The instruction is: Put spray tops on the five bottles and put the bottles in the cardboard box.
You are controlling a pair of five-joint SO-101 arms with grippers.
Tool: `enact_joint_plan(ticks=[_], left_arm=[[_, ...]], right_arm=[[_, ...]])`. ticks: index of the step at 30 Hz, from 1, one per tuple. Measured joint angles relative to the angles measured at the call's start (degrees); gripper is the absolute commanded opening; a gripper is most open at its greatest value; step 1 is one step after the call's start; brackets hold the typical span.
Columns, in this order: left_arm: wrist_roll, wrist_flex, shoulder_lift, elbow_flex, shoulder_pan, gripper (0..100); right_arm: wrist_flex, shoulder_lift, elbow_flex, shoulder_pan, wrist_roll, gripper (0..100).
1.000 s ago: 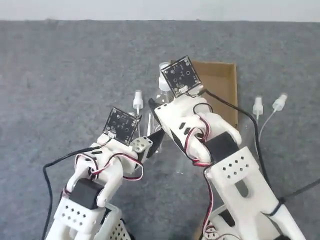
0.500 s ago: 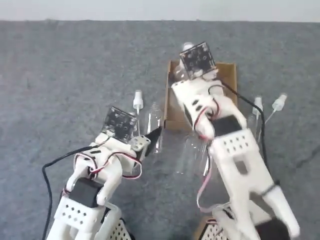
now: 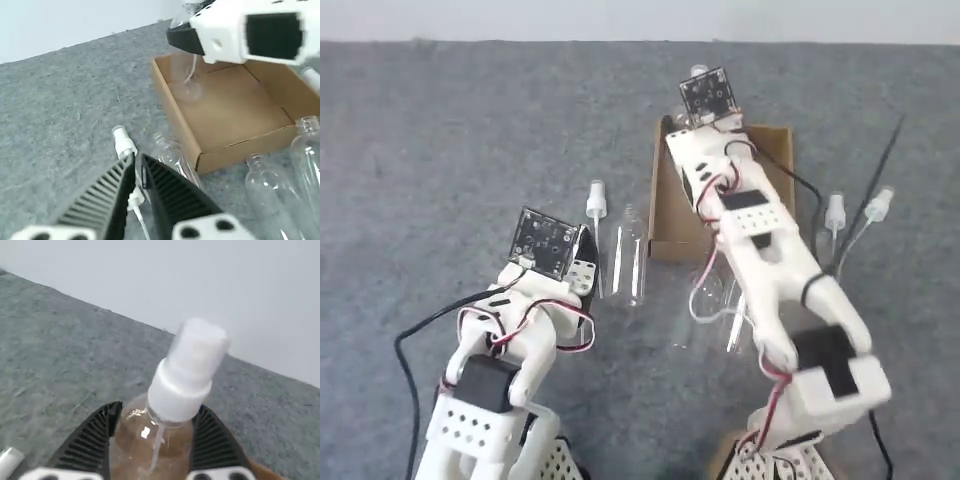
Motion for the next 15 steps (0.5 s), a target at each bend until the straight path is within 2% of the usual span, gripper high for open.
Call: enact_joint_plan(ticks=[7,15], left_arm=[[0.0,0.0,0.0,0.0,0.0,1],[0.0,0.0,0.0,0.0,0.0,1]], right_arm=[[-1.4,8.5,-5.2,1.2,0.0,0.6],[-4.0,11.6,-6.2,1.4,0.0,1.0]])
